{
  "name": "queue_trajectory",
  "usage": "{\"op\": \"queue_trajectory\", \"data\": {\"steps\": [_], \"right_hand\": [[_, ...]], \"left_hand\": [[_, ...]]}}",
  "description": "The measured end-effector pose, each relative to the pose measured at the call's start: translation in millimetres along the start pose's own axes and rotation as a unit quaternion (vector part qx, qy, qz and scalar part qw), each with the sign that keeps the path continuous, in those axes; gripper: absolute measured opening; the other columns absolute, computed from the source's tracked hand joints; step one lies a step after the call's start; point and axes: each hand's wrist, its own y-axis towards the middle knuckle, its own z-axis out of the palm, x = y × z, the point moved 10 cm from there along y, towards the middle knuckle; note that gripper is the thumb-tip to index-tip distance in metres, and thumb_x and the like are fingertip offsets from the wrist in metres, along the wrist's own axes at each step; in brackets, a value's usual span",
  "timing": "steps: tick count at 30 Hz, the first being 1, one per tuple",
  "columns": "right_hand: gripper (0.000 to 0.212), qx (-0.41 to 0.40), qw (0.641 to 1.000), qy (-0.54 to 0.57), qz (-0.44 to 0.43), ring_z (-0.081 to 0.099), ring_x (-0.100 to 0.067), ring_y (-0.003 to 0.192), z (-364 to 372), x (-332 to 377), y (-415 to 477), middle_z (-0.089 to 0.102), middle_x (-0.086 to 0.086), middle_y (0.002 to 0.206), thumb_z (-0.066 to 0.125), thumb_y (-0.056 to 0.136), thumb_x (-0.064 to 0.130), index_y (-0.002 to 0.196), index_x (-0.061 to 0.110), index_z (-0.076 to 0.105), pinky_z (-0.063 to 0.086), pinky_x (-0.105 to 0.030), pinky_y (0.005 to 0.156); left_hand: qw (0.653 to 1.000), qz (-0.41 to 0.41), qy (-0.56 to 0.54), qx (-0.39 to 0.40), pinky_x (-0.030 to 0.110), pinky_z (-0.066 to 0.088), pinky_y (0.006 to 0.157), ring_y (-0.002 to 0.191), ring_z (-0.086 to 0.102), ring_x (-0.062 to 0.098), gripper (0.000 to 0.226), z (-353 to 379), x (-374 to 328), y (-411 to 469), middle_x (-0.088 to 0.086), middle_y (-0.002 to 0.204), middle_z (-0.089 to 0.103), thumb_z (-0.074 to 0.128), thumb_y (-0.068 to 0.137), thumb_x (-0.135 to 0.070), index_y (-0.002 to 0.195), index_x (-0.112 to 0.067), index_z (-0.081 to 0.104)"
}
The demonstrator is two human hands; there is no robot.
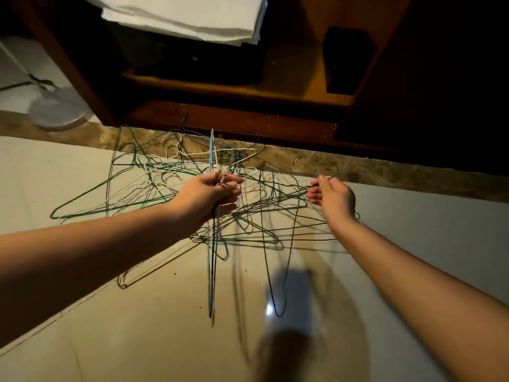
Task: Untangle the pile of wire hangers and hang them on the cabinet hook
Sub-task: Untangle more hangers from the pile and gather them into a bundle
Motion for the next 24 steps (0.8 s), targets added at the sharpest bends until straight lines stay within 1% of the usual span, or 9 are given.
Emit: {"op": "queue_trajectory", "data": {"steps": [3,7,9,12,13,15,17,20,24], "right_hand": [[0.03,0.015,0.997,-0.059,-0.051,0.058,-0.01,0.058,11.8,15.2,-5.2,0.058,0.0,0.063,0.045,0.096,0.016,0.069,0.017,0.058,0.05,-0.017,0.055],[0.023,0.061,0.986,-0.126,-0.09,0.058,-0.011,0.063,35.3,22.5,-15.8,0.059,0.0,0.066,0.044,0.097,0.013,0.084,0.008,0.063,0.048,-0.01,0.053],[0.023,0.083,0.976,-0.165,-0.119,0.058,-0.011,0.065,49.6,28.5,-23.2,0.061,-0.004,0.072,0.043,0.096,0.012,0.086,0.008,0.063,0.049,-0.012,0.057],[0.024,0.118,0.956,-0.219,-0.157,0.062,-0.017,0.072,74.7,37.2,-37.0,0.064,-0.007,0.077,0.043,0.096,0.013,0.088,0.008,0.064,0.054,-0.03,0.073],[0.024,0.139,0.946,-0.239,-0.169,0.063,-0.021,0.075,85.3,39.0,-42.5,0.064,-0.007,0.077,0.043,0.096,0.013,0.089,0.006,0.065,0.054,-0.037,0.077],[0.025,0.178,0.922,-0.284,-0.195,0.063,-0.022,0.077,105.5,43.7,-55.2,0.063,-0.005,0.076,0.043,0.096,0.013,0.09,0.005,0.066,0.052,-0.043,0.081],[0.024,0.194,0.907,-0.301,-0.221,0.062,-0.022,0.077,115.2,52.6,-64.7,0.061,-0.003,0.076,0.043,0.096,0.013,0.089,0.007,0.065,0.05,-0.044,0.082],[0.024,0.183,0.897,-0.315,-0.249,0.062,-0.025,0.079,113.9,71.4,-68.2,0.061,-0.004,0.076,0.041,0.097,0.016,0.088,0.01,0.063,0.05,-0.043,0.08],[0.022,0.177,0.894,-0.336,-0.236,0.063,-0.023,0.08,109.9,70.8,-63.4,0.06,-0.002,0.077,0.041,0.098,0.016,0.086,0.015,0.059,0.05,-0.036,0.079]], "left_hand": [[0.999,-0.012,-0.031,-0.023,0.024,0.056,0.069,0.069,0.06,0.01,0.017,-24.5,-0.5,2.9,0.006,0.078,0.06,0.046,0.093,-0.004,0.093,-0.009,0.062],[0.997,-0.022,-0.068,-0.016,0.021,0.054,0.06,0.065,0.051,0.012,0.011,-31.7,-2.0,6.4,0.006,0.073,0.054,0.046,0.094,-0.004,0.097,-0.006,0.056],[0.997,-0.022,-0.077,-0.018,0.021,0.052,0.06,0.065,0.05,0.013,0.008,-32.5,-2.6,8.1,0.006,0.072,0.052,0.048,0.094,-0.006,0.096,-0.007,0.055],[0.997,-0.031,-0.06,-0.029,0.025,0.048,0.07,0.067,0.053,0.012,0.008,-35.7,3.8,11.9,0.005,0.073,0.054,0.049,0.095,-0.01,0.095,-0.008,0.057],[0.998,-0.033,-0.049,-0.03,0.026,0.047,0.071,0.068,0.054,0.012,0.008,-36.1,6.1,13.0,0.004,0.074,0.055,0.05,0.094,-0.012,0.094,-0.009,0.058],[0.999,-0.03,-0.028,-0.03,0.026,0.045,0.07,0.07,0.056,0.011,0.009,-36.4,8.1,14.8,0.003,0.076,0.056,0.051,0.094,-0.014,0.091,-0.011,0.059],[0.999,-0.026,-0.02,-0.033,0.025,0.045,0.068,0.07,0.057,0.01,0.01,-38.7,7.4,16.5,0.002,0.077,0.058,0.051,0.094,-0.015,0.089,-0.013,0.059],[0.999,-0.019,-0.023,-0.033,0.025,0.048,0.068,0.071,0.058,0.011,0.009,-44.9,3.4,17.8,0.002,0.079,0.058,0.051,0.094,-0.015,0.09,-0.013,0.059],[0.999,-0.025,-0.028,-0.033,0.027,0.05,0.066,0.065,0.055,0.013,0.011,-54.9,3.1,17.1,0.005,0.075,0.055,0.048,0.095,-0.011,0.089,-0.01,0.058]]}}
